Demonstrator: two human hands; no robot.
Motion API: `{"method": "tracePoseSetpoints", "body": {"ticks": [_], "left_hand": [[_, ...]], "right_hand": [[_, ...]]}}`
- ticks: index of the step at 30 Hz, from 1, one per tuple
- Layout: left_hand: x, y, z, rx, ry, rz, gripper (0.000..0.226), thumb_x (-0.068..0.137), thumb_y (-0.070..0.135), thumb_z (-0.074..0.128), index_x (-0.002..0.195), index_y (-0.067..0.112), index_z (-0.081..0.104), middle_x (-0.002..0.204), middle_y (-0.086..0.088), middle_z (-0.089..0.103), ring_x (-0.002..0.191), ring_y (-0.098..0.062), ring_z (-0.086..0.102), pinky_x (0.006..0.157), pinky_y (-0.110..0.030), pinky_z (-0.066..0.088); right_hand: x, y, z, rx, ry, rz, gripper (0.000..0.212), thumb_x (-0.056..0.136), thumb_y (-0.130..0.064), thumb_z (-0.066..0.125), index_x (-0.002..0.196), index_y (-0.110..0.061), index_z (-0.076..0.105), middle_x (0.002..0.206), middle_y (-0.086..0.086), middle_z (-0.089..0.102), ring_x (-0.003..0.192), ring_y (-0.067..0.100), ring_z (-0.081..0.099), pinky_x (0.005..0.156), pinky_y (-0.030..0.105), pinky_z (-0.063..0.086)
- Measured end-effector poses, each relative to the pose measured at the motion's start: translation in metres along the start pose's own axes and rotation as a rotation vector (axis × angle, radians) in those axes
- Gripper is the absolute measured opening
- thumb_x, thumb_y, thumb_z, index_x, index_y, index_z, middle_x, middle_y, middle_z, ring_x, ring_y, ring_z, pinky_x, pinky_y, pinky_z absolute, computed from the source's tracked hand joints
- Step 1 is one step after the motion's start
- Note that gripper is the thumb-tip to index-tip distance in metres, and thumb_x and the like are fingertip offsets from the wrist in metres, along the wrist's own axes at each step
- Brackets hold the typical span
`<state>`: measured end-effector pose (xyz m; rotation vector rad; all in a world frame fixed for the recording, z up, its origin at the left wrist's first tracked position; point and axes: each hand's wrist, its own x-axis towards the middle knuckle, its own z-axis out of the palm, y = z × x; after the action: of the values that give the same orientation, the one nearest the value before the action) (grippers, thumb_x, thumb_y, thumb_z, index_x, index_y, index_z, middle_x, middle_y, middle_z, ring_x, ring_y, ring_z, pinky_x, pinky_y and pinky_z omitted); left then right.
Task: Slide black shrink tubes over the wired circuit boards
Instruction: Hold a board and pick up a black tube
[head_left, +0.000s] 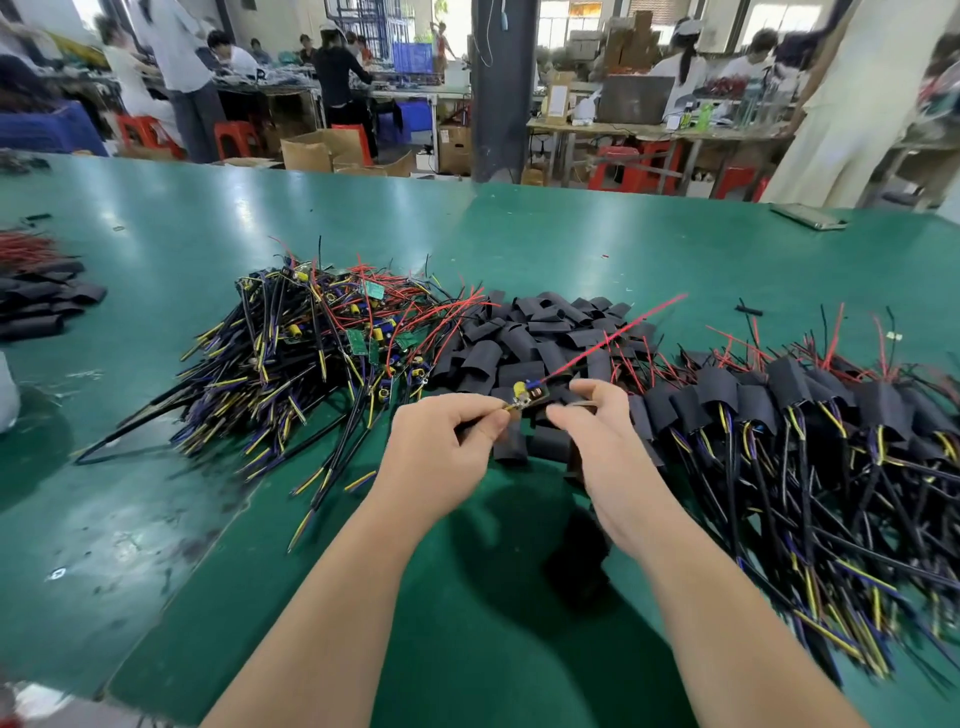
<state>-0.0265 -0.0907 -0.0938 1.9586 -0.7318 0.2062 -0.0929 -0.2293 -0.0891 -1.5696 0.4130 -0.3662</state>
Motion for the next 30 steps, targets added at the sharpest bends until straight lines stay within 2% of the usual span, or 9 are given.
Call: {"method": "tracePoseSetpoints", "body": {"ticks": [3,7,9,13,18,20,23,25,30], "left_hand": [[0.002,-0.002,-0.005,-0.016,0.124,0.006,0.012,0.085,0.013,0.068,0.087,0.02,0.077,0.072,0.015,0.069,0.065,-0.01,0.063,0.062,-0.022,0.049],[0.004,-0.005,-0.008,-0.056,0.157,0.035,0.02,0.085,0.002,0.067,0.09,0.019,0.076,0.075,0.018,0.067,0.071,0.003,0.062,0.066,-0.008,0.044],[0.004,-0.005,-0.009,-0.025,0.161,0.087,0.016,0.088,0.005,0.064,0.091,0.017,0.075,0.075,0.02,0.066,0.07,0.004,0.06,0.065,-0.009,0.043],[0.005,-0.006,-0.013,0.105,0.157,0.147,0.018,0.09,0.02,0.055,0.086,0.018,0.073,0.062,0.018,0.058,0.051,0.004,0.047,0.06,-0.032,0.035],[0.002,-0.005,-0.018,0.244,0.159,0.087,0.026,0.091,0.02,0.045,0.067,0.023,0.054,0.045,0.005,0.044,0.043,-0.016,0.033,0.065,-0.033,0.031],[0.003,-0.008,-0.02,0.259,0.141,0.012,0.032,0.094,0.019,0.046,0.062,0.015,0.044,0.044,-0.002,0.036,0.046,-0.025,0.032,0.059,-0.029,0.028],[0.006,-0.01,-0.023,0.214,0.117,-0.067,0.036,0.087,0.029,0.043,0.057,0.014,0.03,0.045,0.0,0.029,0.047,-0.017,0.025,0.047,-0.023,0.02],[0.007,-0.01,-0.024,0.205,0.105,-0.077,0.032,0.081,0.033,0.039,0.055,0.018,0.025,0.046,0.001,0.027,0.048,-0.016,0.023,0.047,-0.026,0.018],[0.006,-0.009,-0.023,0.189,0.088,-0.092,0.025,0.078,0.032,0.034,0.056,0.023,0.028,0.049,0.002,0.025,0.053,-0.016,0.02,0.052,-0.032,0.022]], "right_hand": [[-0.001,0.003,-0.008,-0.437,0.059,-0.101,0.036,0.094,-0.012,0.05,0.128,-0.022,0.043,0.115,0.003,0.037,0.085,0.007,0.046,0.065,0.008,0.033],[-0.003,0.002,-0.013,-0.561,0.153,-0.307,0.053,0.097,-0.011,0.047,0.146,0.001,0.03,0.105,0.008,0.041,0.092,0.023,0.041,0.094,0.022,0.031],[-0.001,0.0,-0.015,-0.546,0.164,-0.318,0.072,0.099,-0.015,0.045,0.153,-0.01,-0.003,0.124,0.007,0.041,0.111,0.025,0.032,0.095,0.021,0.02],[0.002,0.007,-0.019,-0.711,0.231,-0.294,0.079,0.099,-0.024,0.044,0.152,-0.013,-0.013,0.092,-0.011,0.046,0.09,0.021,0.033,0.08,0.03,0.02],[0.011,0.006,-0.03,-0.438,0.168,-0.169,0.055,0.098,-0.017,0.047,0.149,-0.014,0.028,0.12,-0.006,0.047,0.11,0.014,0.039,0.087,0.017,0.024],[0.013,0.004,-0.031,-0.195,0.161,-0.068,0.052,0.097,-0.014,0.05,0.147,-0.015,0.036,0.117,-0.007,0.05,0.098,0.005,0.049,0.082,0.012,0.031],[0.017,-0.002,-0.033,0.419,0.224,0.083,0.047,0.097,-0.006,0.05,0.143,-0.013,0.041,0.091,-0.001,0.058,0.069,0.006,0.058,0.076,0.019,0.042],[0.018,-0.007,-0.037,0.686,0.247,0.128,0.038,0.1,-0.008,0.046,0.138,-0.008,0.042,0.092,0.009,0.063,0.067,0.011,0.063,0.07,0.022,0.05],[0.016,-0.004,-0.043,0.579,0.227,0.197,0.018,0.103,-0.029,0.041,0.106,-0.02,0.056,0.091,0.005,0.075,0.064,0.019,0.044,0.053,0.027,0.034]]}}
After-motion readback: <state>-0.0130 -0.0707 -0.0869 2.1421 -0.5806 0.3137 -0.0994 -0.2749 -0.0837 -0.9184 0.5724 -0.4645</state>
